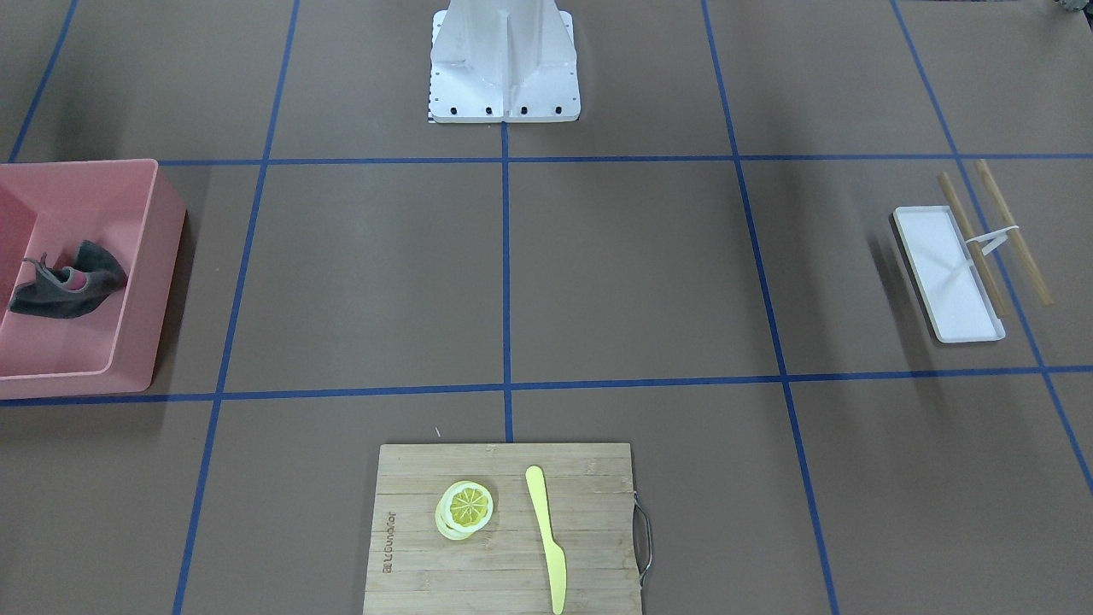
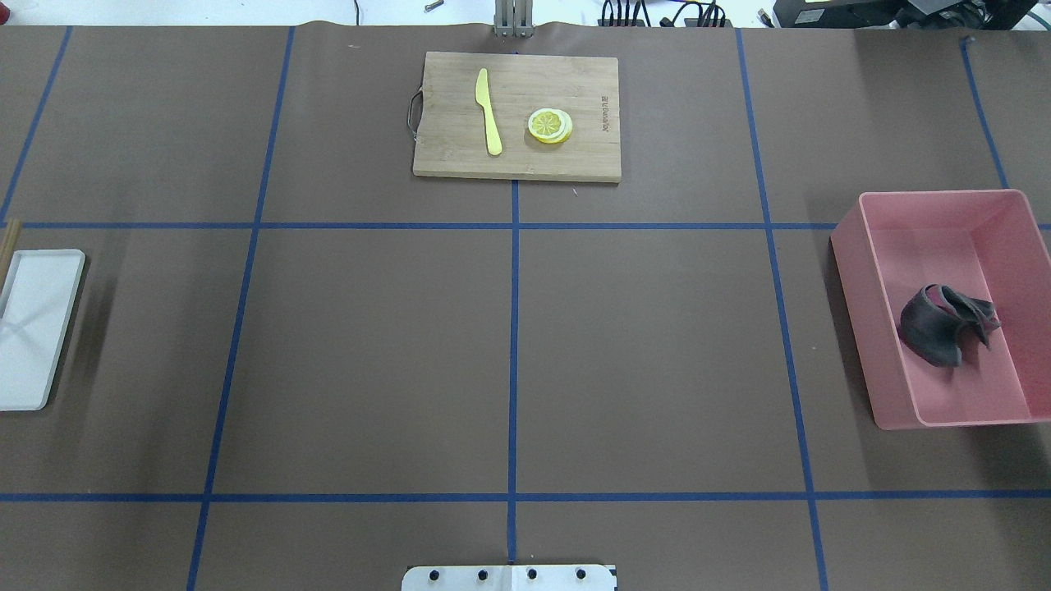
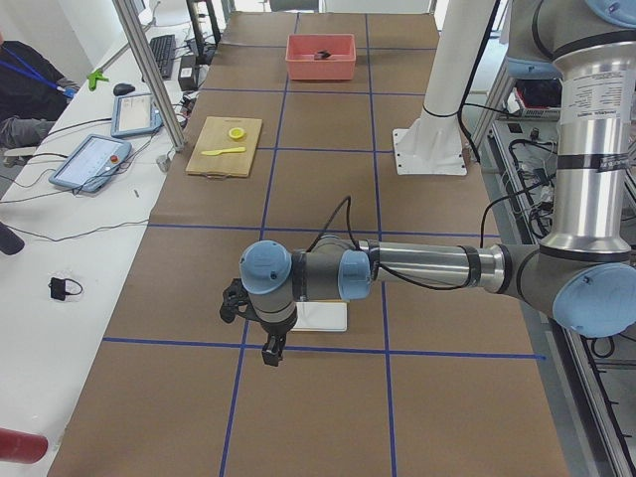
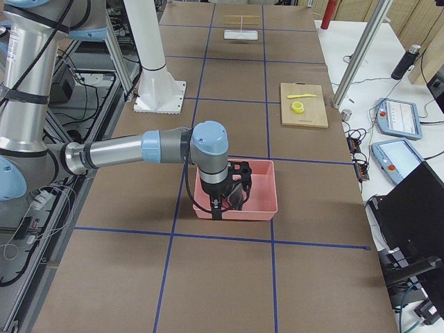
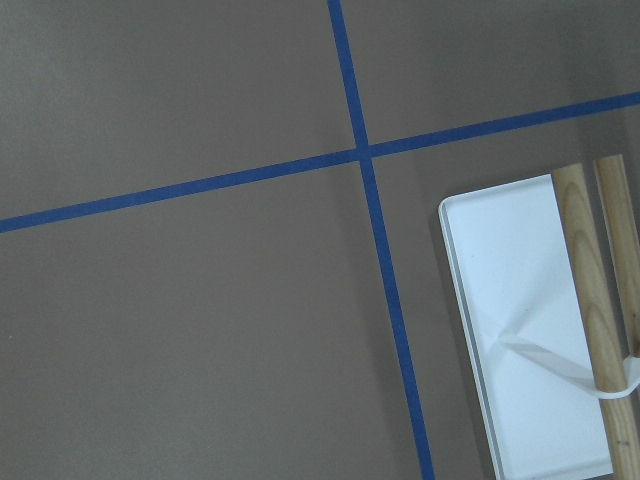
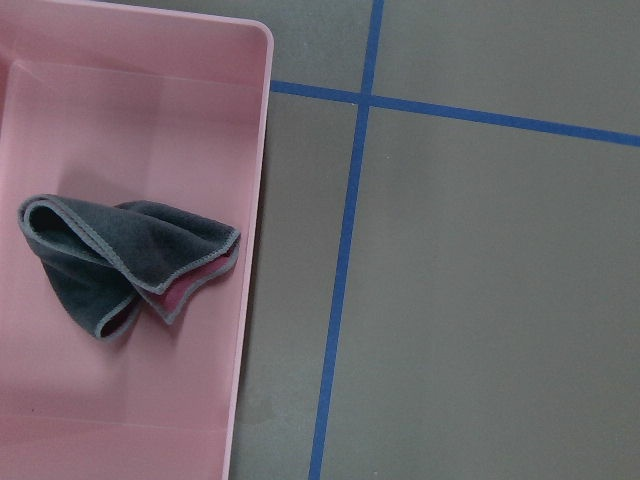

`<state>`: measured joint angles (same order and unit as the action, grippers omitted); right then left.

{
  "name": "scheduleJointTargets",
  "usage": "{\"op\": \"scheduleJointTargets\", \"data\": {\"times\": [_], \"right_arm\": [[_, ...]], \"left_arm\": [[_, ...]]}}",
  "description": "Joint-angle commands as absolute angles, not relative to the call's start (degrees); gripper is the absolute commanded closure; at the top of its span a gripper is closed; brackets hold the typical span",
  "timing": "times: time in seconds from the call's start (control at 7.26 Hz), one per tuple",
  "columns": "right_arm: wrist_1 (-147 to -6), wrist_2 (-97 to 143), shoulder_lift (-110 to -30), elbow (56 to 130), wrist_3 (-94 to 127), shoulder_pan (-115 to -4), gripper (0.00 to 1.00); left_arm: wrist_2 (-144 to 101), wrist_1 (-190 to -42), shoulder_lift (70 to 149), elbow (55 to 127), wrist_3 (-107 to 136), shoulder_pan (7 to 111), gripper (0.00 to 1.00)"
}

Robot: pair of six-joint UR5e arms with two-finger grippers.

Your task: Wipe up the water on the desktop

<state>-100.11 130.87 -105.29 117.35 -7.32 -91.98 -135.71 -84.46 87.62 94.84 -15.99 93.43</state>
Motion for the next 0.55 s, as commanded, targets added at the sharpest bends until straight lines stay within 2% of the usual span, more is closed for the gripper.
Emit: {"op": "scheduleJointTargets", "data": {"times": [0.0, 0.41], "right_arm": [[-100.5, 130.9, -105.6, 119.2, -7.2, -92.5, 0.00], [-100.5, 130.9, -106.3, 120.0, -7.2, -93.3, 0.00]], "left_arm": [[-135.7, -84.5, 87.3, 94.7, -16.0, 93.4, 0.01], [-135.8, -84.5, 86.7, 94.9, -16.0, 93.4, 0.01]]}}
